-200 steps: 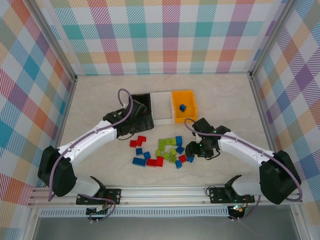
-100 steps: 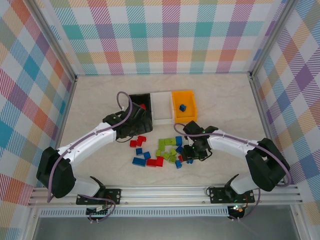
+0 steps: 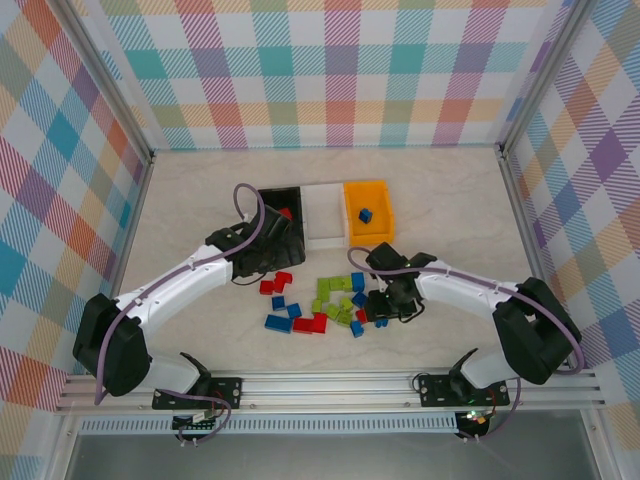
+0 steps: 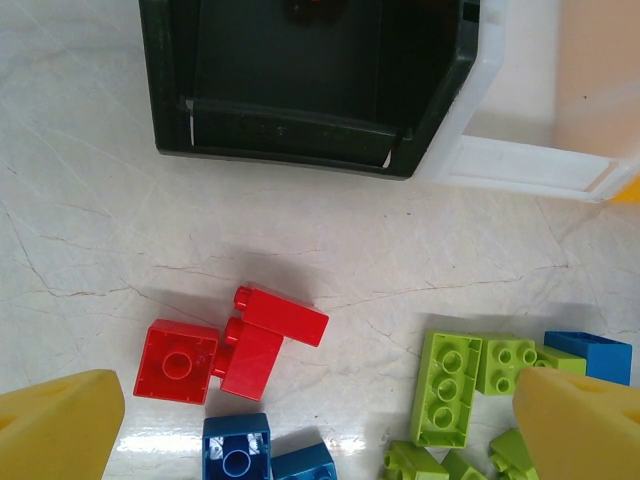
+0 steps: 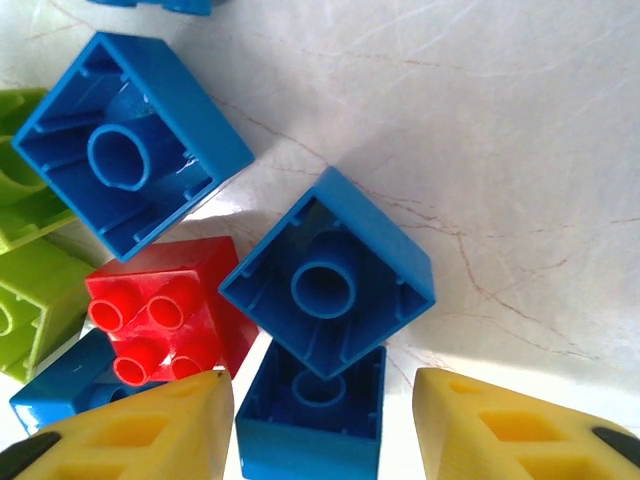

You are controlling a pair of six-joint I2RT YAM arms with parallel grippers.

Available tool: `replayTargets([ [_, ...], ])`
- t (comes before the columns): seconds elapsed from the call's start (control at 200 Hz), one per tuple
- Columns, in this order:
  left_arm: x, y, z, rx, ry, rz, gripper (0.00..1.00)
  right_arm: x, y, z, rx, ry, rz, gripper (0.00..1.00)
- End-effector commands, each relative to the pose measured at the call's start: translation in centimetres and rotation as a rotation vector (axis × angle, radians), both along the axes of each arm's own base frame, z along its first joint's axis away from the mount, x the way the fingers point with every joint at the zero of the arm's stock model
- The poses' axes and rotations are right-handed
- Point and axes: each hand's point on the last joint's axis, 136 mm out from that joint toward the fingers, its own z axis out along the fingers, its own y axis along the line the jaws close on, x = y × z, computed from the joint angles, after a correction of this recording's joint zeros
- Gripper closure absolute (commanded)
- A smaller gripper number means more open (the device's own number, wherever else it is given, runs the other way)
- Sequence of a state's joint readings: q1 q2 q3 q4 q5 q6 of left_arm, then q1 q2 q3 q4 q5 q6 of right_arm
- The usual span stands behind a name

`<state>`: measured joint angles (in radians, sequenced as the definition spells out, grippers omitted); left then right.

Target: Sort the legos into containers by color

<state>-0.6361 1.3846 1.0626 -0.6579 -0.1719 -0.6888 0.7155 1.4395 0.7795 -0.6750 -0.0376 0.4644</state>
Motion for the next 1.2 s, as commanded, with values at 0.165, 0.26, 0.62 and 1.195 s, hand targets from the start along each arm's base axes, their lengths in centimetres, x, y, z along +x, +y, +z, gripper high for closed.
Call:
replayTargets([
  [0.165, -0.1, 0.2, -0.2, -0.004, 0.013, 0.011, 0.00, -1.4, -0.8, -1.4, -0.064, 0.052, 0.015, 0.58],
  [0.26, -0.1, 0.2, 0.0, -0.001, 0.010, 0.008, 0.00, -1.0, -0.7, -0.6, -0.050, 0.023, 0.004, 0.65],
  [0.62, -0.6, 1.2, 1.5, -0.010, -0.051, 0.016, 0.00, 11.7, -0.2, 12.2, 0.076, -0.383, -0.169, 0.71],
  [1.195, -5.2, 4.7, -0.7, 0.017, 0.041, 0.087, 0.02, 29.1, 2.6, 8.5, 0.081, -0.371, -0.336, 0.39],
])
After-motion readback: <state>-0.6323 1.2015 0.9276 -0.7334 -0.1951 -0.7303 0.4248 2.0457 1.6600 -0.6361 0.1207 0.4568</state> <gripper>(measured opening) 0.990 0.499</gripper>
